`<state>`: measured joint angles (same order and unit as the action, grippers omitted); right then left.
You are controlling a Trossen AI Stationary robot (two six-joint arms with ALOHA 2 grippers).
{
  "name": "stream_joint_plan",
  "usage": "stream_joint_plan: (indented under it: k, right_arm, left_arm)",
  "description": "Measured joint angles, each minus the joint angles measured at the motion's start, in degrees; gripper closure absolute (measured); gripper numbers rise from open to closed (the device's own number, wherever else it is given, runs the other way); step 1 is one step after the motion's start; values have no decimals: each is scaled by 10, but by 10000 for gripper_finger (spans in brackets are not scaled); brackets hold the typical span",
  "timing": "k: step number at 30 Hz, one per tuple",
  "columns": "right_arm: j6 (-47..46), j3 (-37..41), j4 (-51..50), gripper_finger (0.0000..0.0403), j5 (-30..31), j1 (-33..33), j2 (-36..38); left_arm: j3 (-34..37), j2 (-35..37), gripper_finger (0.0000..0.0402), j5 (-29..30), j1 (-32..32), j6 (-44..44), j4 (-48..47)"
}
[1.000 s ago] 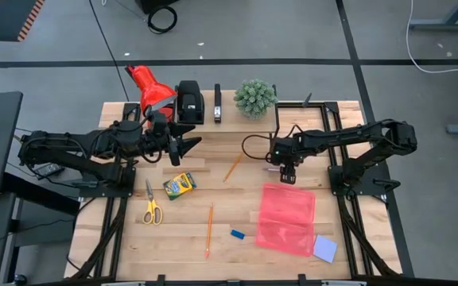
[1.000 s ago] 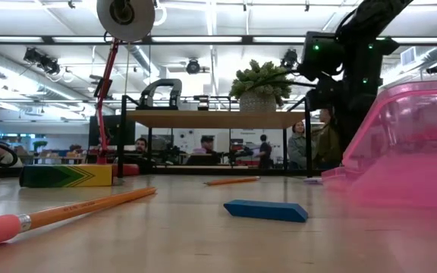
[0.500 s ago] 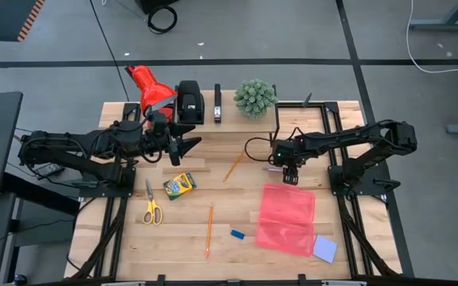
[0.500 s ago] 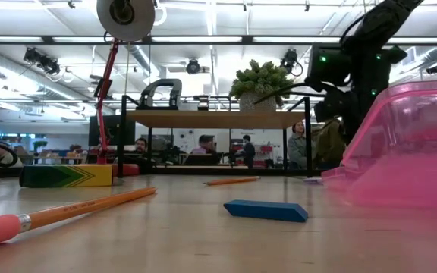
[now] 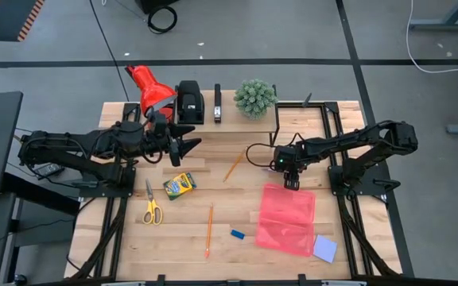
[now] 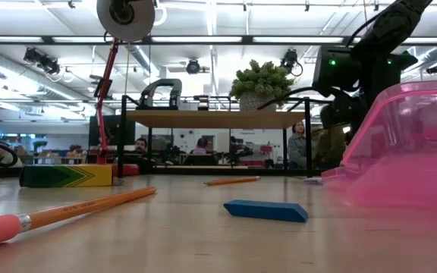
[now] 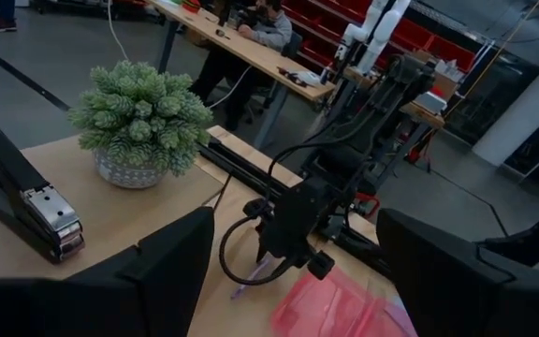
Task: Pack school essentials
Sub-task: Put the purple pen into the pink supply box
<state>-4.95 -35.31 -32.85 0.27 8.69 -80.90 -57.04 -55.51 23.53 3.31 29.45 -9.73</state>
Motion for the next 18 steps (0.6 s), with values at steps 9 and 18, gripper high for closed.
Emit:
stream_joint_plan:
  k: [9,18]
  right_arm:
    - [-25,21,26,332,-5,0,2]
    - [-22,-5,7,357,-6,-2,-2]
  left_arm:
    - [0,0,107,0,0,34,-15]
    - [0,0,111,0,0,45,-16]
